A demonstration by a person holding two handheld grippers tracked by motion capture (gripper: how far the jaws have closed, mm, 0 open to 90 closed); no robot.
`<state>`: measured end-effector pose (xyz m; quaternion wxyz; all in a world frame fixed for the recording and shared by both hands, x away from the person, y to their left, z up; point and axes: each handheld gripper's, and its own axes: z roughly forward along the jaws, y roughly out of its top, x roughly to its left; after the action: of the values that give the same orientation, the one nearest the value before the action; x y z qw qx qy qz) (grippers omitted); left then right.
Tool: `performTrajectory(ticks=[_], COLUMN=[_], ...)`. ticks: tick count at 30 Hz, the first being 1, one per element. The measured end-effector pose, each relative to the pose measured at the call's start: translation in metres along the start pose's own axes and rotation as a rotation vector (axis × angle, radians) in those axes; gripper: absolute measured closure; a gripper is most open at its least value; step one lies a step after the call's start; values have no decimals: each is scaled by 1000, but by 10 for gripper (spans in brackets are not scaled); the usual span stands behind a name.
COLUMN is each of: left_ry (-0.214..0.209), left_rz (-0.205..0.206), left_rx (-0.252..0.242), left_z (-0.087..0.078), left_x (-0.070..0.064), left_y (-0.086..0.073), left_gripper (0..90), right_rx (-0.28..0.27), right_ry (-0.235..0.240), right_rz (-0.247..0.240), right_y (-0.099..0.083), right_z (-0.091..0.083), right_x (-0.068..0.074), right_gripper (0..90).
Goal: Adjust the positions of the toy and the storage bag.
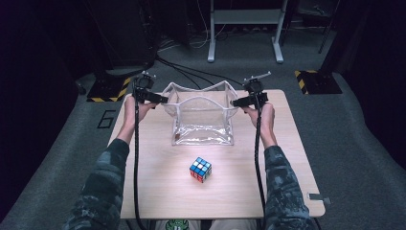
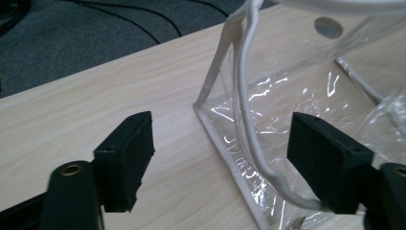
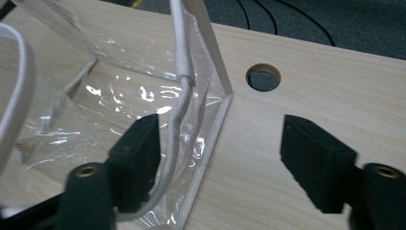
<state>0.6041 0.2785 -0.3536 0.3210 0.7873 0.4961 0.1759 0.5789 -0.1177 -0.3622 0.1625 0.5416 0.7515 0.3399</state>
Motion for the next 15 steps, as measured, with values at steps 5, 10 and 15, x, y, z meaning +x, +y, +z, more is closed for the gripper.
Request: performTrajectory(ticks=[5, 10, 15], left_ry=[-14, -46, -55], left_rz=[1, -19, -17], left_rx=[-58, -97, -121], left_z=[-17, -29, -36], left_x=[-3, -4, -4], left_y=[0, -6, -13], left_gripper=[161, 133, 88], right_rx=[-53, -67, -71], right_ry=[41, 75, 86], right_rz=[-3, -57, -95], right_y=[-2, -8, -20], right_z=[-18, -35, -44], right_x=[-1, 1, 4], right_gripper=[142, 90, 65])
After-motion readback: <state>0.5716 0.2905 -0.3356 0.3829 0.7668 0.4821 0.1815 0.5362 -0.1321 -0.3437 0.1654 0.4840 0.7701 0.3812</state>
